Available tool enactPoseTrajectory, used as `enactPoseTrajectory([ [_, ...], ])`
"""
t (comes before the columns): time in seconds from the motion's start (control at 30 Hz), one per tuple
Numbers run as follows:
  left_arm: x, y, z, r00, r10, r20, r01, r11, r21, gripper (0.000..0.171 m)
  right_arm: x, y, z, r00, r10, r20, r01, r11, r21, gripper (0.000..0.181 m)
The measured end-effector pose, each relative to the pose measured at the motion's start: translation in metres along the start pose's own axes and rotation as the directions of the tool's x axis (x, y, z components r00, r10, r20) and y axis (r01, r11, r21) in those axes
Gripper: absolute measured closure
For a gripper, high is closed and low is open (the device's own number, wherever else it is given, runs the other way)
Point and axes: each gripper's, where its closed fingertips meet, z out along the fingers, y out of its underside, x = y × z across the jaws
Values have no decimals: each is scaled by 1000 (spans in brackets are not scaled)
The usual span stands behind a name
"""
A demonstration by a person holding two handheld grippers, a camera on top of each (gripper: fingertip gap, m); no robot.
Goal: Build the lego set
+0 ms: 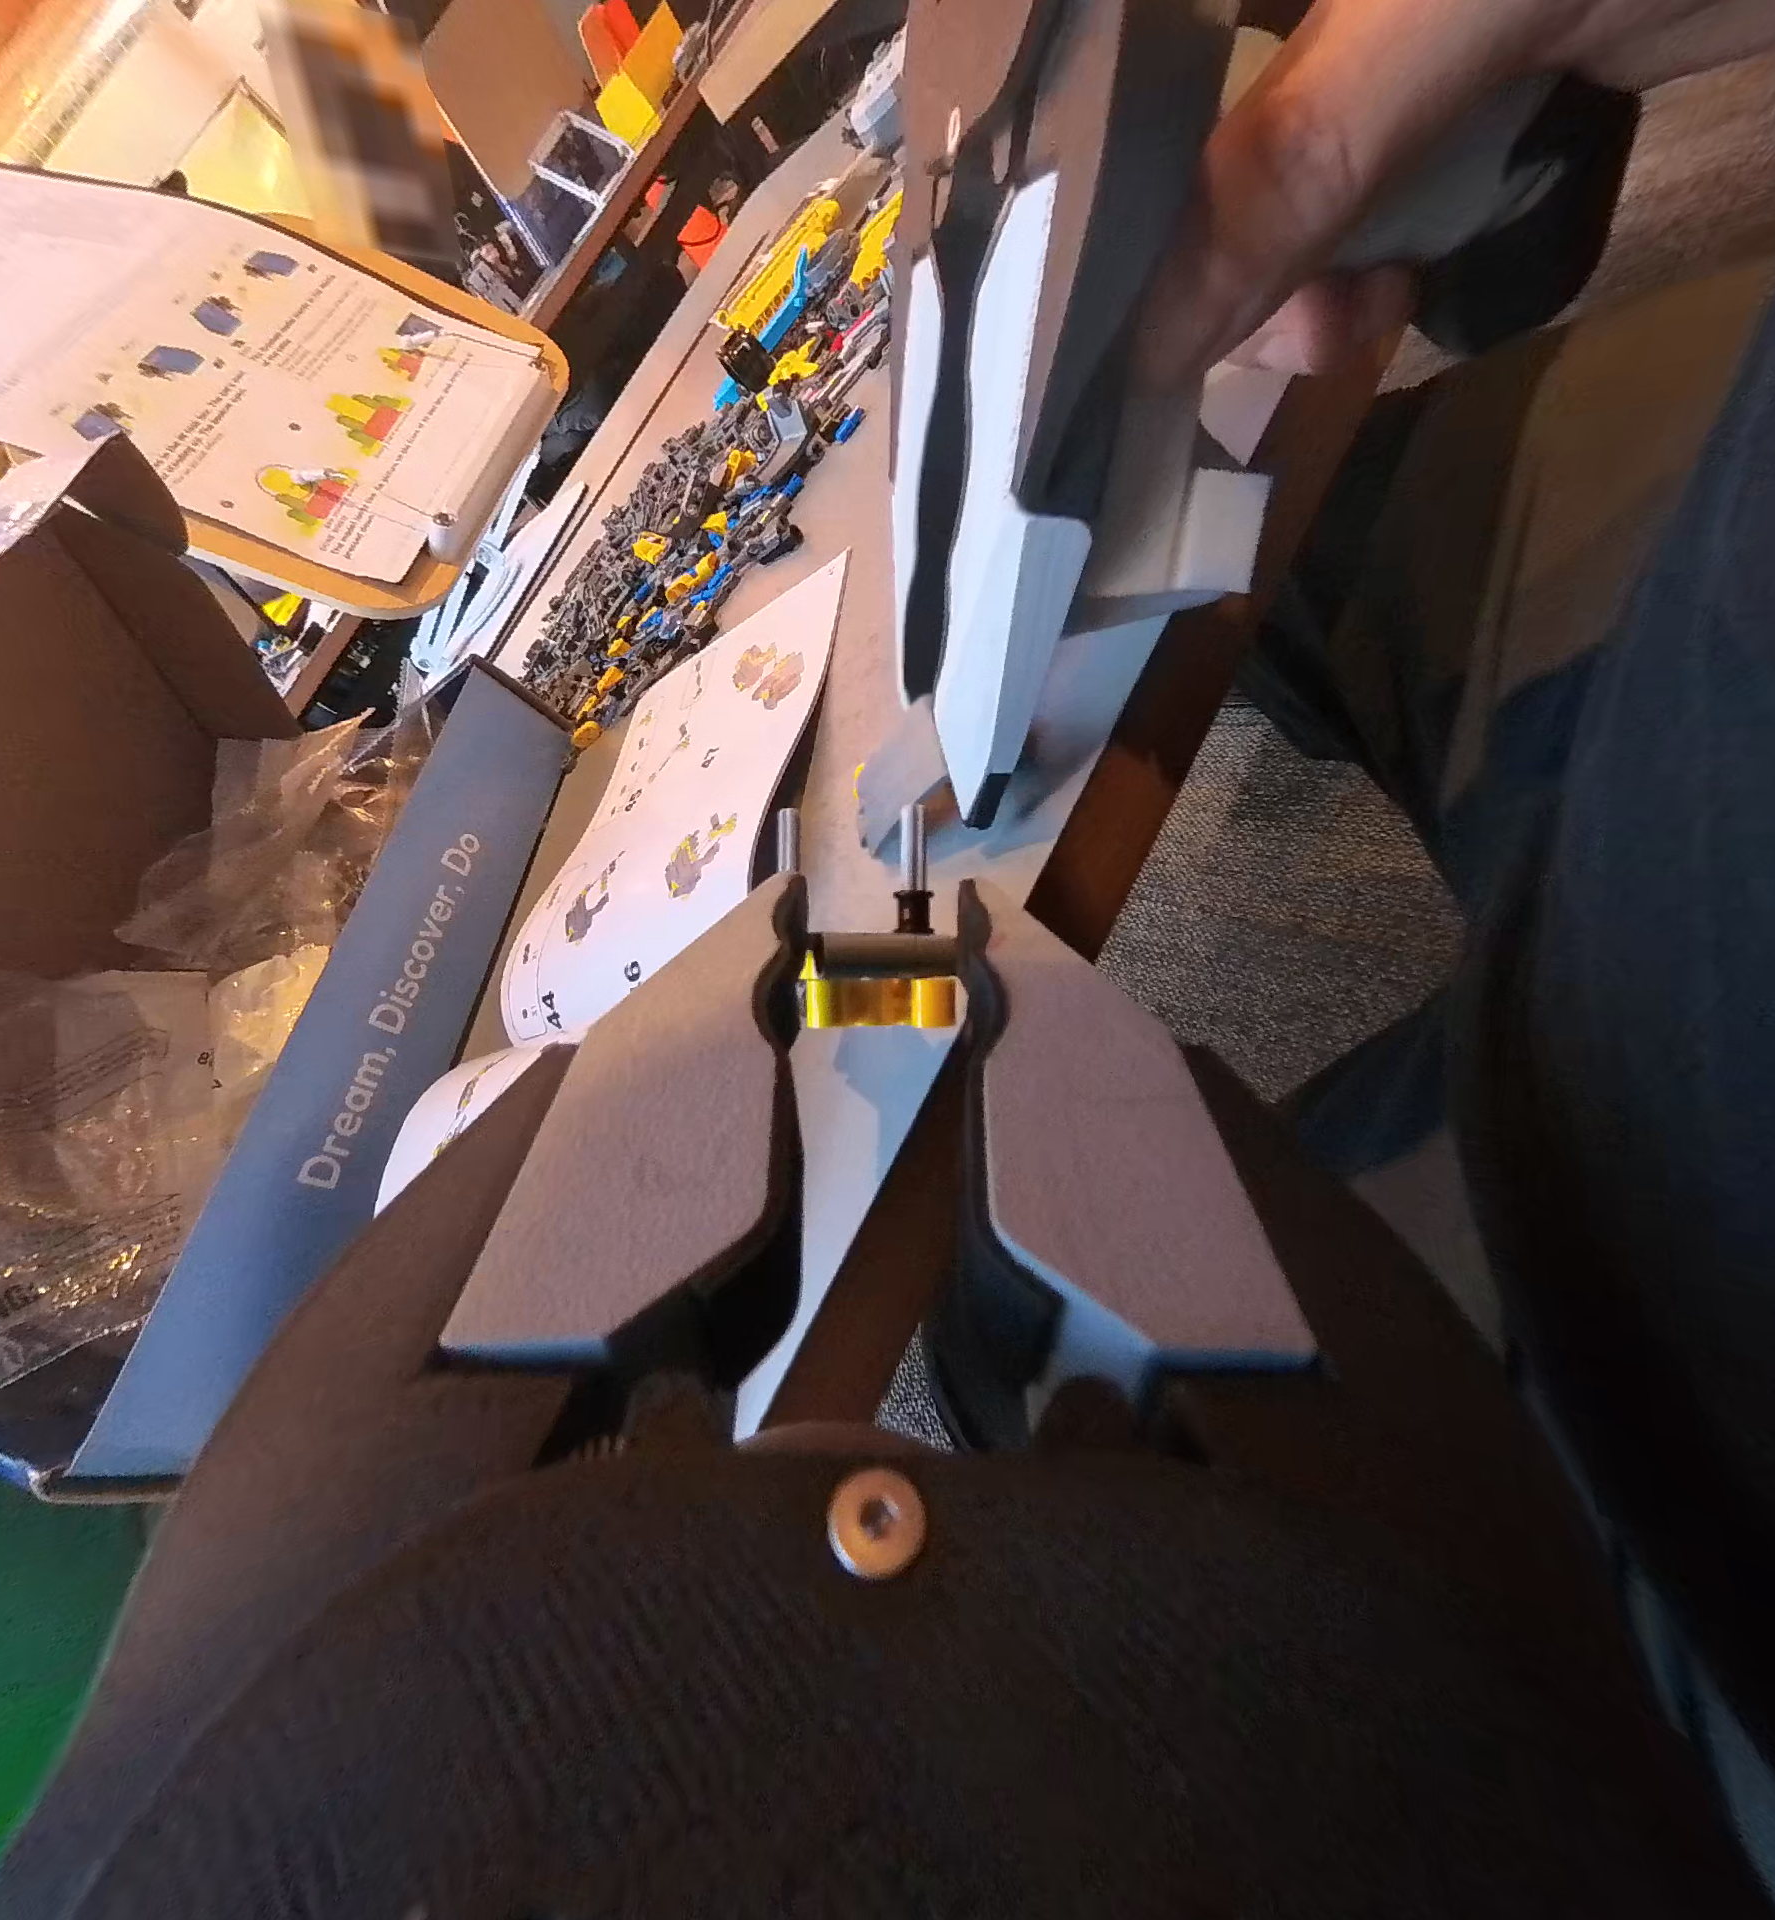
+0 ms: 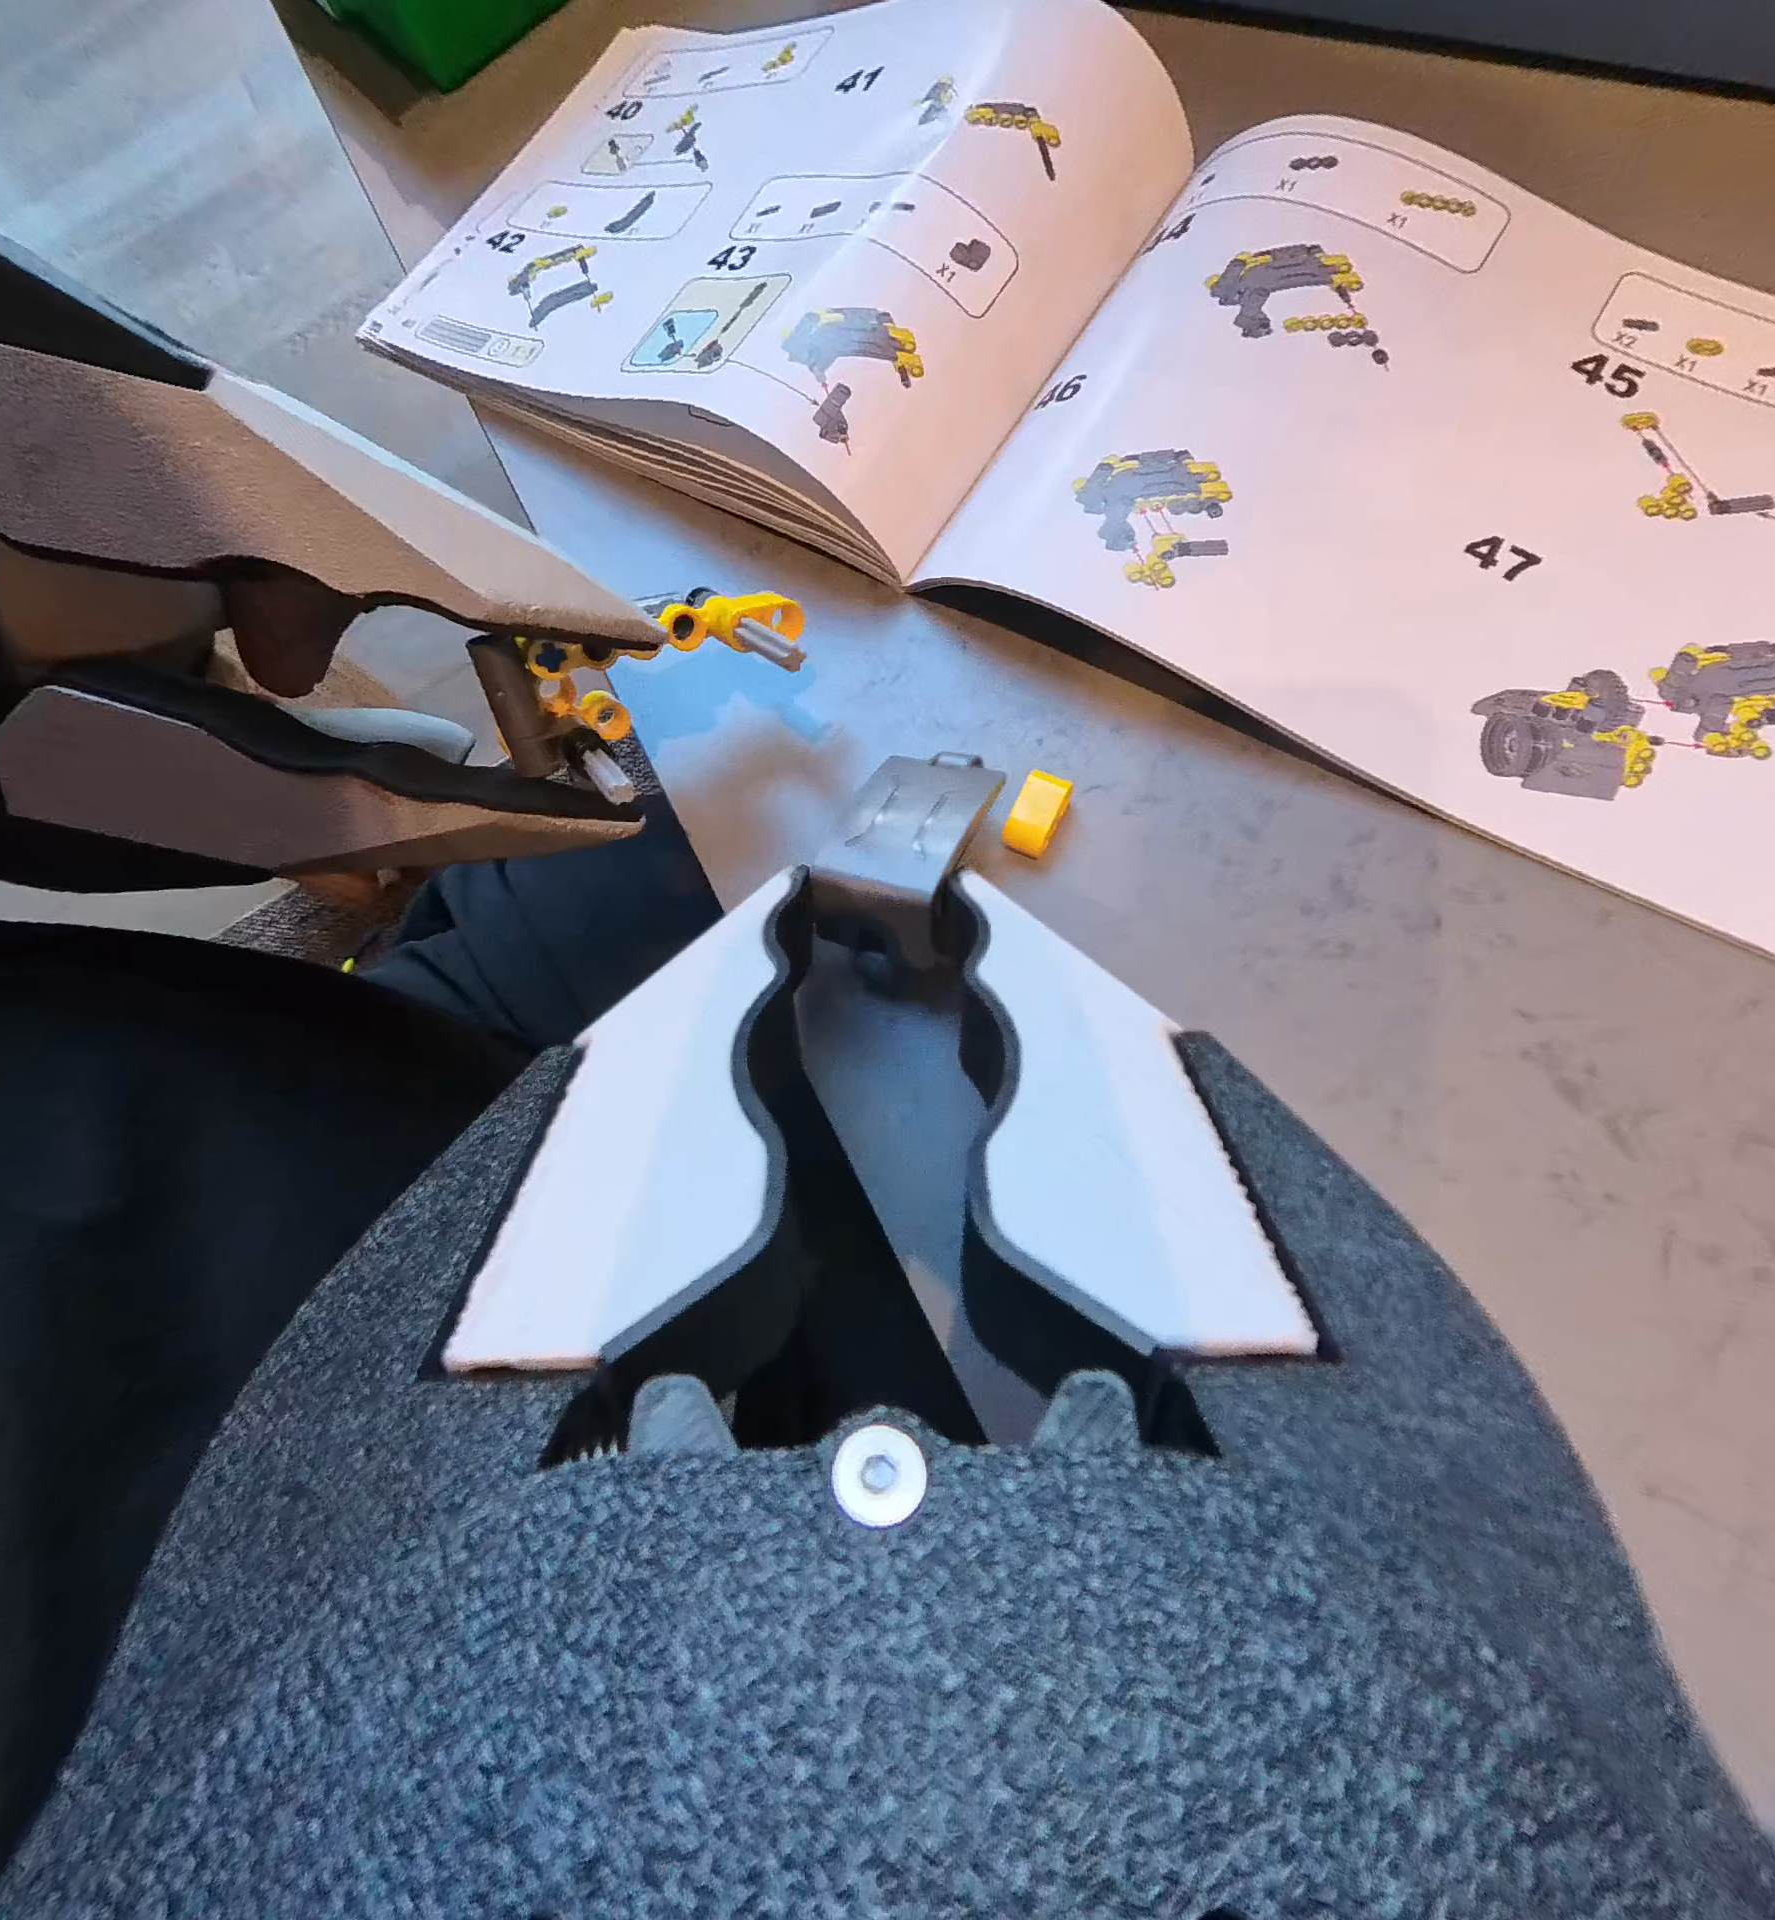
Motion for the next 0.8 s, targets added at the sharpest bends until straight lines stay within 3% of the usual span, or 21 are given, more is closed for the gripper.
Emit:
enactPoseTrajectory([
  [0.8, 4, 0, 4, 1000, -3, -13, 3, 1000, -8, 144, 19, 3, -9, 998, 45, -34, -45, 999, 14, 157],
])
